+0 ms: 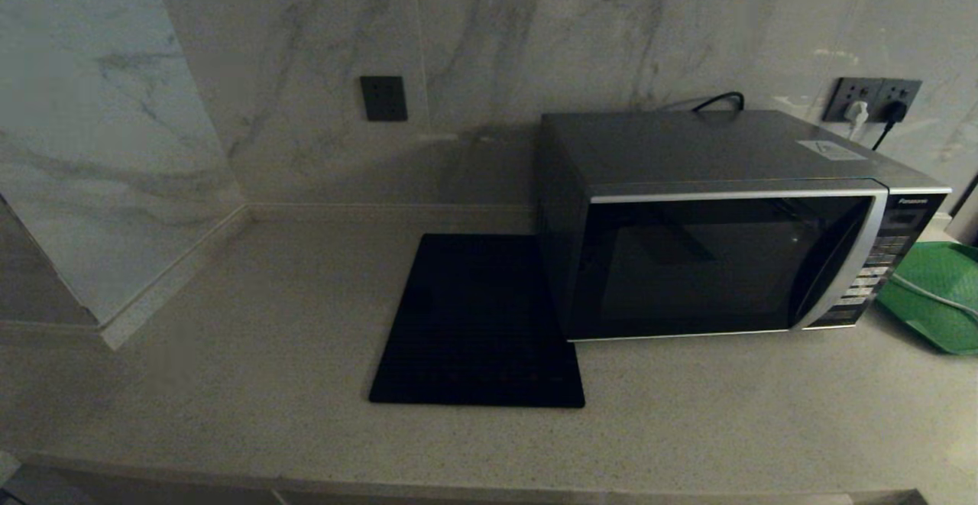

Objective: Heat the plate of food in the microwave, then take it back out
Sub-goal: Open the microwave oven

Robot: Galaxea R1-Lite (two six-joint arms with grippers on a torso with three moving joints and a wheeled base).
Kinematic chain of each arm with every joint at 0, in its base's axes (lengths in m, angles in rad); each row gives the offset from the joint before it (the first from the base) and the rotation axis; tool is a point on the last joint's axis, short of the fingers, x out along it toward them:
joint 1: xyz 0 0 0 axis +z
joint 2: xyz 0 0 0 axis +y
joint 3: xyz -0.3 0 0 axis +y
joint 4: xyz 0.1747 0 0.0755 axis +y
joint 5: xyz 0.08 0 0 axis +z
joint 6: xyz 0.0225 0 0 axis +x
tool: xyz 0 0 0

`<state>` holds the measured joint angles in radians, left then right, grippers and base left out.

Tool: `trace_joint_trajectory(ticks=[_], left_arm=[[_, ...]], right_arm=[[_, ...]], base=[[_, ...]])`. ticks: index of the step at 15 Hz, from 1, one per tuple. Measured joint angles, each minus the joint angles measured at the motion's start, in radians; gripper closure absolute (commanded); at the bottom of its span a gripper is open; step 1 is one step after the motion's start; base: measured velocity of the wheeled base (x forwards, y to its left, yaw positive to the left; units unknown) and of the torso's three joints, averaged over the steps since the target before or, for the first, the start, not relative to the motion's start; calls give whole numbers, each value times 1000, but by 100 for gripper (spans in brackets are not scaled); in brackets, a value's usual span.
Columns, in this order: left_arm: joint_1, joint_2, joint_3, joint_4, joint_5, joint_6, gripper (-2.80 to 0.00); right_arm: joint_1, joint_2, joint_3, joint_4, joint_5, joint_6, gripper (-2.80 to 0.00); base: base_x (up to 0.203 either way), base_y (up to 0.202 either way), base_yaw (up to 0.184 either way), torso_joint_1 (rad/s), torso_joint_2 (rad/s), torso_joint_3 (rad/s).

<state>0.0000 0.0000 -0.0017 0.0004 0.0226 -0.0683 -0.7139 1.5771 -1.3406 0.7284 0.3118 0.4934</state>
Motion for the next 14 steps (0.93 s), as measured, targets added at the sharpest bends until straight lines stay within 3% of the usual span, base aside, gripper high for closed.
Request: trace_joint_trajectory(ticks=[3, 7, 9, 12, 14], left_arm=[[0, 0, 0, 0, 0, 0, 0], [0, 0, 0, 0, 0, 0, 0], [0, 0, 0, 0, 0, 0, 0], [0, 0, 0, 0, 0, 0, 0], [0, 0, 0, 0, 0, 1, 0]], right_arm=[[-82, 152, 40, -139, 130, -8, 0], [-120, 373, 60, -368, 240, -3, 0], [-111, 458, 60, -433, 262, 27, 0], [-50, 540, 62, -553, 265, 150, 0], [-3, 567, 61, -568, 264, 182, 0]], base=[[0, 0, 0, 0, 0, 0], [0, 0, 0, 0, 0, 0], [0, 0, 0, 0, 0, 0], [0, 0, 0, 0, 0, 0], [0, 0, 0, 0, 0, 0]])
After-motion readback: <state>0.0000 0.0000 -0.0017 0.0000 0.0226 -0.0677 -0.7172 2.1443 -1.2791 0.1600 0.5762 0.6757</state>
